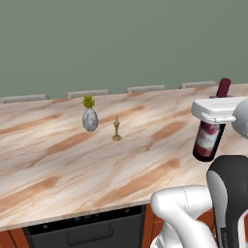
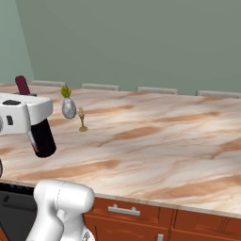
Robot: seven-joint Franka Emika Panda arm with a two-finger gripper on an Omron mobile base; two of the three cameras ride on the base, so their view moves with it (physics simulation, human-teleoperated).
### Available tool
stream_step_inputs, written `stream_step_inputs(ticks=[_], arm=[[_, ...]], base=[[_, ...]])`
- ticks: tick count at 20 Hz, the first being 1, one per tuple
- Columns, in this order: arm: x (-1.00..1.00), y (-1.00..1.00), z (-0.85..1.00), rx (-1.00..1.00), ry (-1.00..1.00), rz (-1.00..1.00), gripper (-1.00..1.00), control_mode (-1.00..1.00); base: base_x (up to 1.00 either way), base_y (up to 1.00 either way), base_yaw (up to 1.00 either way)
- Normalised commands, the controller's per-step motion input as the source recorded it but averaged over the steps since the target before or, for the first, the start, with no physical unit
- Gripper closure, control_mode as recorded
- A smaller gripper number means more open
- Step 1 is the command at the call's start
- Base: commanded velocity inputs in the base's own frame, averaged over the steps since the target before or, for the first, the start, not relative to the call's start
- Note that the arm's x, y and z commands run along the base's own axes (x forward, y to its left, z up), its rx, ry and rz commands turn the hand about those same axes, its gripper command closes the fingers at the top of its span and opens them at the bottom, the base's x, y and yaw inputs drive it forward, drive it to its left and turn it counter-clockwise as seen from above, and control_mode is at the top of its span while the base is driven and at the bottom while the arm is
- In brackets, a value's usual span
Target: Open the cabinet directly in front. Then move the wine and the mug to the dining counter with the candle on it.
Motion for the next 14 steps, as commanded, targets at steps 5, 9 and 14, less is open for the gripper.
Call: stream_step_inputs(ticks=[5, 9, 14], arm=[[0.01, 0.00, 0.00, 0.00, 0.00, 0.00, 1.00, -1.00], [0.24, 0.00, 0.00, 0.00, 0.00, 0.00, 1.00, -1.00], [0.44, 0.00, 0.00, 0.00, 0.02, 0.00, 1.00, -1.00]], base=[[0.00, 0.00, 0.00], [0.00, 0.00, 0.00], [0.00, 0.00, 0.00]])
